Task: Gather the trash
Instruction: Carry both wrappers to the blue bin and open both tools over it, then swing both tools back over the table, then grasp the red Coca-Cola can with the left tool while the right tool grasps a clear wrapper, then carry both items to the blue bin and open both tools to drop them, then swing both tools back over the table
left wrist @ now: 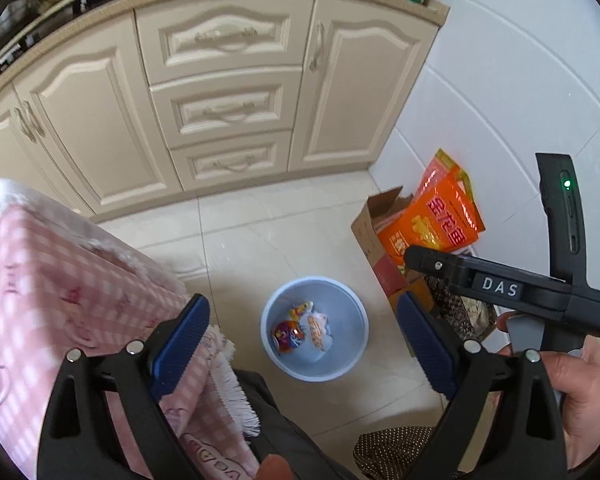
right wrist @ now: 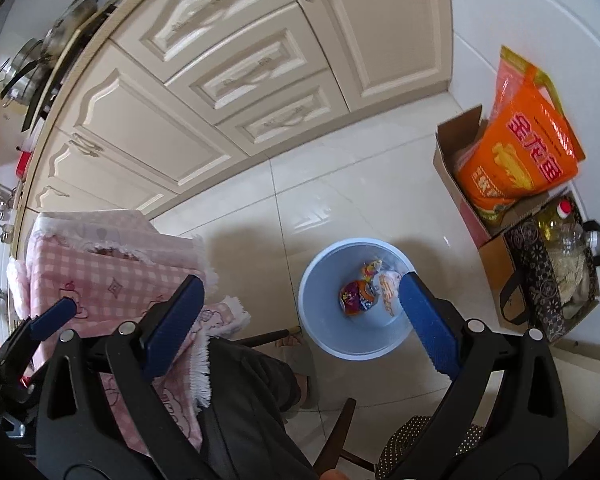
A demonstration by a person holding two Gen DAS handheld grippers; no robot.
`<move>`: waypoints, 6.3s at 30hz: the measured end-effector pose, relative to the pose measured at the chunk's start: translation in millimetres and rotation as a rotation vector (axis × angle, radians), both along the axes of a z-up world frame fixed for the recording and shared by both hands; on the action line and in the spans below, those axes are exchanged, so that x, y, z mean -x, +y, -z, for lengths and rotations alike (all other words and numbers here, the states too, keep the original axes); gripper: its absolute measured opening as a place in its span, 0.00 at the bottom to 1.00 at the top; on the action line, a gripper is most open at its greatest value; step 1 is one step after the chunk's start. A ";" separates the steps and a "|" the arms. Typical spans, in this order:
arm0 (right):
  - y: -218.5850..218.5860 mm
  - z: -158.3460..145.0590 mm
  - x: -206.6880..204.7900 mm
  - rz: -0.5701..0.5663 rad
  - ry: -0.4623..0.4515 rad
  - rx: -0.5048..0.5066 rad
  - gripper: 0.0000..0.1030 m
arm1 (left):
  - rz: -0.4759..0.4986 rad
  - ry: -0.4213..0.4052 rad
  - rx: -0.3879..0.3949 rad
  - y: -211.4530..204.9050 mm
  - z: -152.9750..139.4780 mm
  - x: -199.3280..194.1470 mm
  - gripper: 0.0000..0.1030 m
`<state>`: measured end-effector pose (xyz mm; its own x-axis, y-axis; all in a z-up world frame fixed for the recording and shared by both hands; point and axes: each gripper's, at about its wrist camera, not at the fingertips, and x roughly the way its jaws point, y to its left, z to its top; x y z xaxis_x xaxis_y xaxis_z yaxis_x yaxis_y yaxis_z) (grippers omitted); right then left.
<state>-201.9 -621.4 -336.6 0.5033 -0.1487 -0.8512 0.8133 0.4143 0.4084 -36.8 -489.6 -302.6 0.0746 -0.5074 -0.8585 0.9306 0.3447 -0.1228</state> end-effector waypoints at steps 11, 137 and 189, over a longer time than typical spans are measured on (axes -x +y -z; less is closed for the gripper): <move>38.7 -87.3 -44.9 -0.117 -0.102 0.146 0.93 | -0.088 -0.121 0.119 63.5 -79.6 -14.5 0.90; 44.3 -81.3 -57.8 -0.244 -0.156 0.081 0.25 | -0.250 0.053 0.344 161.6 -92.6 -80.3 0.23; 20.3 -30.8 -36.5 -0.080 -0.075 -0.002 0.94 | -0.125 -0.046 0.072 50.6 -37.2 -28.8 0.86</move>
<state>-165.4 -601.1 -305.8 0.5760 -0.1042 -0.8108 0.7448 0.4755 0.4681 -8.0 -439.0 -265.4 0.1798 -0.5516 -0.8145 0.8862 0.4503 -0.1093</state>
